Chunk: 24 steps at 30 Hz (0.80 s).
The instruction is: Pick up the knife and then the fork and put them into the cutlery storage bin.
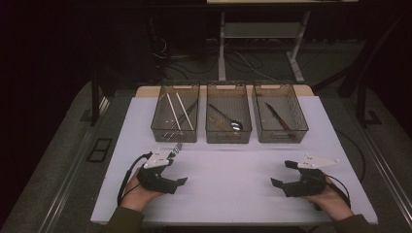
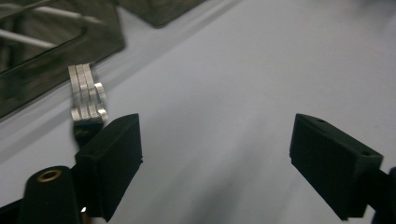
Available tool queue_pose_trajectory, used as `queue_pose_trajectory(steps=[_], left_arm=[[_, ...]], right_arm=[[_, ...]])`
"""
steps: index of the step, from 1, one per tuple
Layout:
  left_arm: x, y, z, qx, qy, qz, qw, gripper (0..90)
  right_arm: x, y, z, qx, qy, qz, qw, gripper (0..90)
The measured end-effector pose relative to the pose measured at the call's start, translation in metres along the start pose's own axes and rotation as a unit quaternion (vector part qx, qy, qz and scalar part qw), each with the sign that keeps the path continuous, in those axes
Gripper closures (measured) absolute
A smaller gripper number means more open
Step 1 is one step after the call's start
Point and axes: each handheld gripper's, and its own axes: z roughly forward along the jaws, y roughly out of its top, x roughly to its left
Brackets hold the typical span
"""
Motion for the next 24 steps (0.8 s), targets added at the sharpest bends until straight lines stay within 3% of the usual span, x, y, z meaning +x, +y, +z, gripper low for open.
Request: queue_pose_trajectory(steps=[6, 10, 14, 24], left_arm=[[0.024, -0.011, -0.015, 0.013, 0.043, -0.027, 0.9986, 40.3], [0.038, -0.019, -0.017, 0.031, 0.06, -0.048, 0.9965, 52.4], [0.046, -0.024, -0.015, 0.037, 0.056, -0.067, 0.9955, 58.9], [0.052, -0.024, -0.001, 0.05, 0.055, -0.082, 0.9938, 69.2]], right_arm=[[0.001, 0.0, 0.002, 0.001, 0.003, -0.001, 1.0, 12.7], [0.0, 0.0, 0.002, 0.001, 0.002, 0.0, 1.0, 12.6], [0.001, 0.0, 0.003, 0.004, 0.003, -0.004, 1.0, 12.6], [0.002, 0.0, 0.005, 0.01, 0.001, -0.01, 0.9999, 12.6]])
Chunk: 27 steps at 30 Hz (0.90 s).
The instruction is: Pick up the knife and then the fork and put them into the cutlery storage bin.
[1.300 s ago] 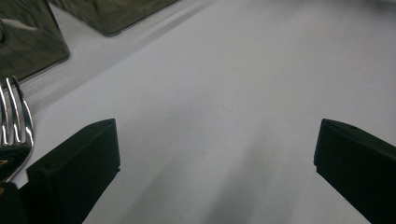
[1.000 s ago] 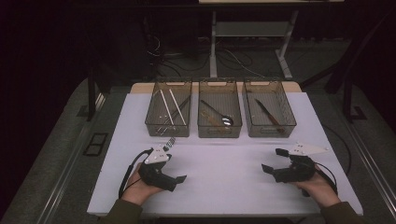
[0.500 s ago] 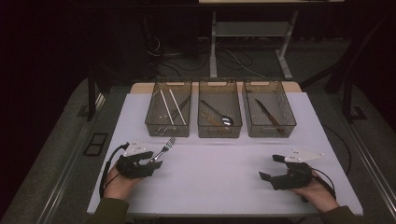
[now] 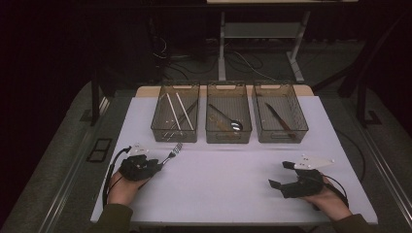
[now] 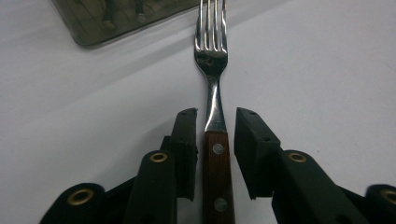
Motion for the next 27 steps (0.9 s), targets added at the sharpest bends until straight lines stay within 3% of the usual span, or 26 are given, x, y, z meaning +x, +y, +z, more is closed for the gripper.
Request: queue_pose_trajectory(steps=[8, 18, 22, 27], left_arm=[[-0.005, 0.0, 0.003, 0.002, 0.011, 0.02, 0.9997, 75.8], [-0.006, 0.003, 0.002, 0.008, 0.014, 0.009, 0.9998, 76.9], [-0.01, 0.006, 0.0, 0.008, 0.008, 0.002, 0.9999, 77.0], [-0.021, 0.015, -0.003, -0.007, -0.006, 0.009, 0.9999, 77.0]], right_arm=[[0.001, 0.0, 0.001, 0.002, 0.0, -0.004, 1.0, 12.7], [0.001, 0.002, 0.001, -0.006, 0.002, 0.0, 1.0, 12.6], [0.001, 0.004, 0.001, -0.013, 0.006, 0.009, 0.9999, 12.6], [0.001, 0.007, 0.0, -0.022, 0.008, 0.012, 0.9997, 12.6]])
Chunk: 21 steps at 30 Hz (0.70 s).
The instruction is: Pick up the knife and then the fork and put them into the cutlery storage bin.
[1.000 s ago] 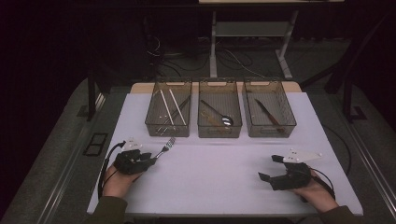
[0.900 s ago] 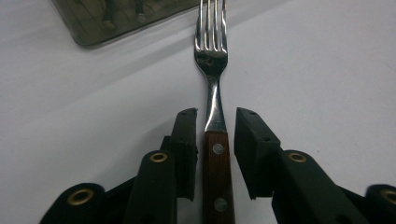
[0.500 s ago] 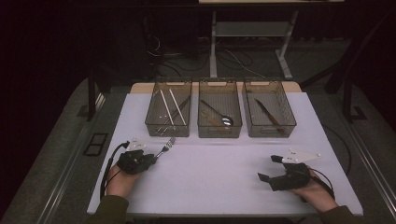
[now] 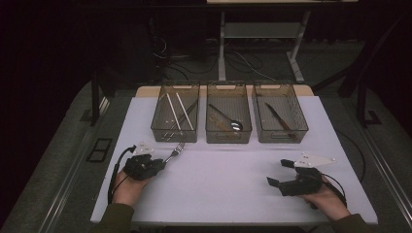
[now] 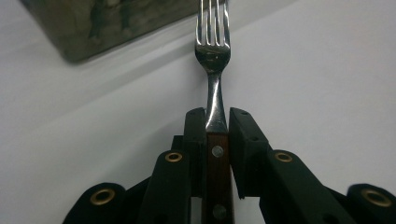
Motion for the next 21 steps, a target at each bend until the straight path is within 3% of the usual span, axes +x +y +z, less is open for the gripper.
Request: queue_pose_trajectory(steps=[10, 21], left_arm=[[-0.038, 0.022, 0.008, -0.015, -0.04, 0.03, 0.9986, 76.9], [-0.079, 0.044, 0.022, -0.026, -0.088, 0.068, 0.9935, 76.9]], right_arm=[[-0.002, 0.009, 0.0, 0.005, 0.008, 0.016, 0.9998, 12.6], [0.0, 0.025, 0.004, -0.014, 0.033, 0.017, 0.9992, 13.6]])
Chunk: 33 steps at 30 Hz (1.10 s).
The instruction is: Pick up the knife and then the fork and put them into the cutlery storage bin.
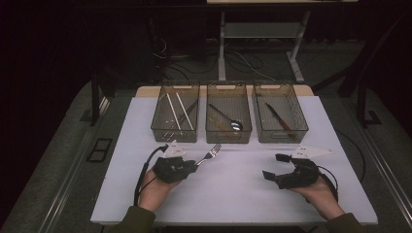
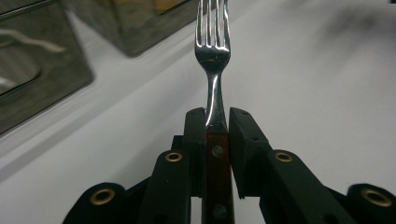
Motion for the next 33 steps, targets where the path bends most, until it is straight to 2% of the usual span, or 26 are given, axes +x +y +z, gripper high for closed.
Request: queue_pose_trajectory(steps=[7, 16, 20, 24, 28, 33], left_arm=[[-0.02, 0.015, 0.018, 0.0, -0.029, 0.02, 0.9994, 76.9], [-0.044, 0.032, 0.043, -0.005, -0.053, 0.043, 0.9977, 76.8], [-0.056, 0.038, 0.054, -0.004, -0.06, 0.056, 0.9966, 76.8], [-0.063, 0.042, 0.059, -0.01, -0.055, 0.063, 0.9965, 76.9], [-0.063, 0.044, 0.06, -0.019, -0.056, 0.063, 0.9962, 76.8], [-0.062, 0.044, 0.059, -0.021, -0.056, 0.063, 0.9962, 76.8]], right_arm=[[0.001, 0.008, 0.008, -0.009, 0.009, 0.014, 0.9998, 14.4], [0.003, 0.017, 0.027, -0.02, 0.021, 0.04, 0.9988, 17.2], [0.001, 0.018, 0.032, -0.019, 0.033, 0.049, 0.9981, 27.7], [-0.001, 0.019, 0.03, -0.021, 0.049, 0.059, 0.9969, 45.8], [-0.004, 0.019, 0.028, -0.026, 0.05, 0.072, 0.9958, 54.3], [-0.005, 0.021, 0.027, -0.035, 0.045, 0.069, 0.9959, 66.2]])
